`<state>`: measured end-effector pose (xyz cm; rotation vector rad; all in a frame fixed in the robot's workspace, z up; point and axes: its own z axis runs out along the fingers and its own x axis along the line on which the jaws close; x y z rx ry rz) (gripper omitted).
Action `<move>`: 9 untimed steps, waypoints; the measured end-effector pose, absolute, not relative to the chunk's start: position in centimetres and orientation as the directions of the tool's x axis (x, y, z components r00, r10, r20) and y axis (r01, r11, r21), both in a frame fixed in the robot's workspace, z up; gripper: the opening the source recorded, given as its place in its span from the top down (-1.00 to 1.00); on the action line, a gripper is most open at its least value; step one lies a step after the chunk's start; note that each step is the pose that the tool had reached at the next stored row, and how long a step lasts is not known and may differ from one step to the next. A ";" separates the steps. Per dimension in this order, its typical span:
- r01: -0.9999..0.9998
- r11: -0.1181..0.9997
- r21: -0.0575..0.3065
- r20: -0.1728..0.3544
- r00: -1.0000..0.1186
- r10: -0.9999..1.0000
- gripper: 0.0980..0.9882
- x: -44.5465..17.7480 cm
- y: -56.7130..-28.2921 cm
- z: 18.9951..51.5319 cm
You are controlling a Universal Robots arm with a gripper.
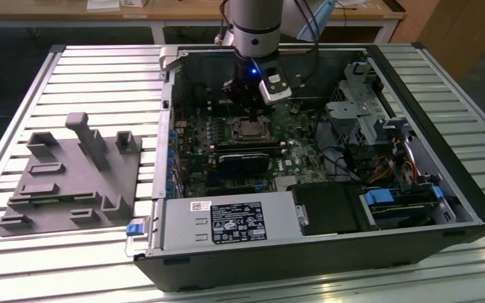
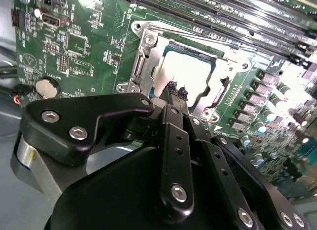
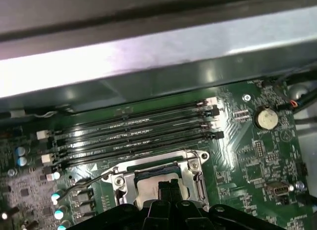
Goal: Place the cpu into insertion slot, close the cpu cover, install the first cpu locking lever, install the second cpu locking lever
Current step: 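Close the cpu cover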
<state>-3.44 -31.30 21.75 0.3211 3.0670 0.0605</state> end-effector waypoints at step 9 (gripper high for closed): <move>0.181 0.983 0.039 -0.054 -0.982 0.183 0.98 -3.7 -32.1 21.7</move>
